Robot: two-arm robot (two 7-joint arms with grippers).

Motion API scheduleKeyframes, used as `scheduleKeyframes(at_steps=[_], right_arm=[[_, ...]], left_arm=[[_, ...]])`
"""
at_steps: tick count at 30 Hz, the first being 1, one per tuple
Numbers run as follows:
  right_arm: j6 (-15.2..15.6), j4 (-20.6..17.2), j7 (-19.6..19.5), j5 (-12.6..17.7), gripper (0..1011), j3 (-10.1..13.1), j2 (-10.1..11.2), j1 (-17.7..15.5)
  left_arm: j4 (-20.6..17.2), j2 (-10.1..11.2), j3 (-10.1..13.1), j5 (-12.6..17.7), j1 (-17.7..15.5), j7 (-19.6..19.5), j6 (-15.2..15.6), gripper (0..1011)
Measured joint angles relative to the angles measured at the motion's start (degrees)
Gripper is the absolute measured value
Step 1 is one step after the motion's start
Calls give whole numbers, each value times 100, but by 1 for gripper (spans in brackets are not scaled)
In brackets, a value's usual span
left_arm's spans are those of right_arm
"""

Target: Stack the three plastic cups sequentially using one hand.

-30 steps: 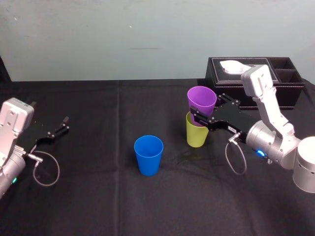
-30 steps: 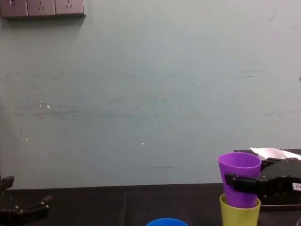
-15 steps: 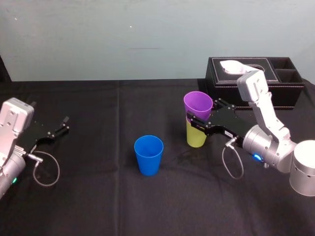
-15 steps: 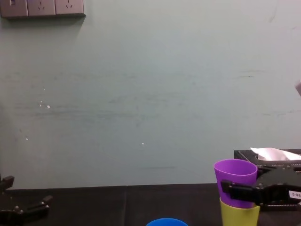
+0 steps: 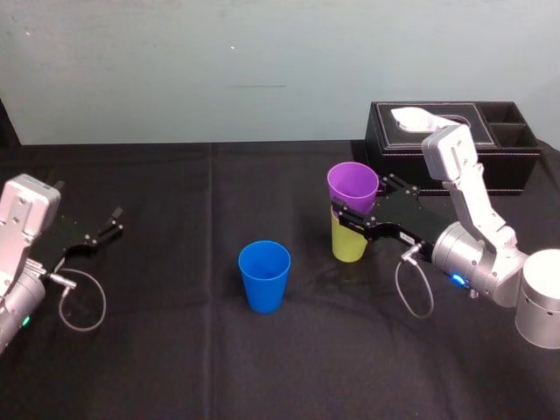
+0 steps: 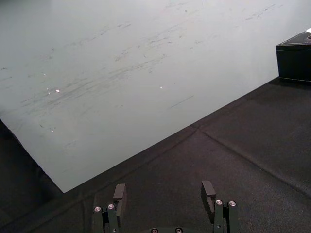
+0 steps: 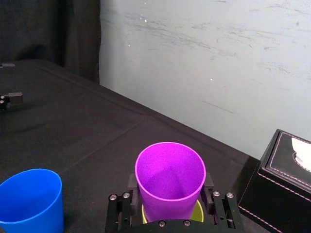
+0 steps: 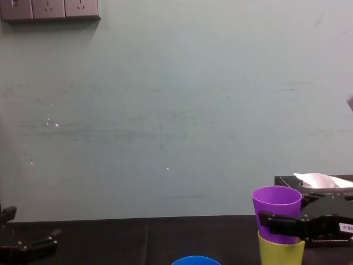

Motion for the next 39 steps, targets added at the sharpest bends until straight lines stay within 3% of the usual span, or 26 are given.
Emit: scheduleKeyframes(at_steps=[11, 28, 39], right_arm=[[5, -8, -2, 2, 1004, 6, 4, 0], [4, -24, -9, 5, 1004, 12, 7, -9], [-131, -569, 81, 238, 1004, 227, 244, -396]], left_arm=[[0, 0, 0, 0, 0, 0, 0, 1010], [0, 0, 0, 0, 0, 0, 0, 1010], [0, 0, 0, 0, 0, 0, 0, 1010]])
